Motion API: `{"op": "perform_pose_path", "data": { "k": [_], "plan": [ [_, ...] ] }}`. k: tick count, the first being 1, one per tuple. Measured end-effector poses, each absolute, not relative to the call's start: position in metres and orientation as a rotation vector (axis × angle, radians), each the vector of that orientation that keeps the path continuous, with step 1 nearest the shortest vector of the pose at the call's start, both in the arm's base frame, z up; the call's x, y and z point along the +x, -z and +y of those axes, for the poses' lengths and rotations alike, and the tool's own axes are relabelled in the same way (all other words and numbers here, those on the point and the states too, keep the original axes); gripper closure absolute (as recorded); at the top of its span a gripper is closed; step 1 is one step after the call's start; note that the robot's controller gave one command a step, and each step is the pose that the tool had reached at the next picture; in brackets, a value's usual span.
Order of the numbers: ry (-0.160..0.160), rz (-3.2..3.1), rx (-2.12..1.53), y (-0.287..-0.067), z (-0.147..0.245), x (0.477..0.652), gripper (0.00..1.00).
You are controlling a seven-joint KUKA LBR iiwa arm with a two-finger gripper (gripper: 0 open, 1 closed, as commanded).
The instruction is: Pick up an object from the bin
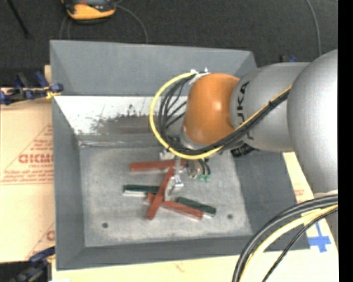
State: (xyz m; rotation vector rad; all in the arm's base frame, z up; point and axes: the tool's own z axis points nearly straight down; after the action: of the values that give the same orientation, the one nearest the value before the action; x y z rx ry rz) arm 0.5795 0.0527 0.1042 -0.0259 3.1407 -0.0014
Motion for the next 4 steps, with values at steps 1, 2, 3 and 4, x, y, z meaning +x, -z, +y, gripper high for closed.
{"op": "perform_pose_path", "data": {
  "k": [1, 2, 3, 4],
  "plan": [
    [-0.002, 3.132, 0.084, -0.106, 0.065, 0.574, 0.0],
    [0.0, 3.122, 0.321, -0.081, 0.032, 0.529, 0.0],
    [0.016, 3.137, 0.231, -0.08, 0.063, 0.567, 1.0],
    [0.016, 3.137, 0.231, -0.08, 0.063, 0.567, 1.0]
  ]
}}
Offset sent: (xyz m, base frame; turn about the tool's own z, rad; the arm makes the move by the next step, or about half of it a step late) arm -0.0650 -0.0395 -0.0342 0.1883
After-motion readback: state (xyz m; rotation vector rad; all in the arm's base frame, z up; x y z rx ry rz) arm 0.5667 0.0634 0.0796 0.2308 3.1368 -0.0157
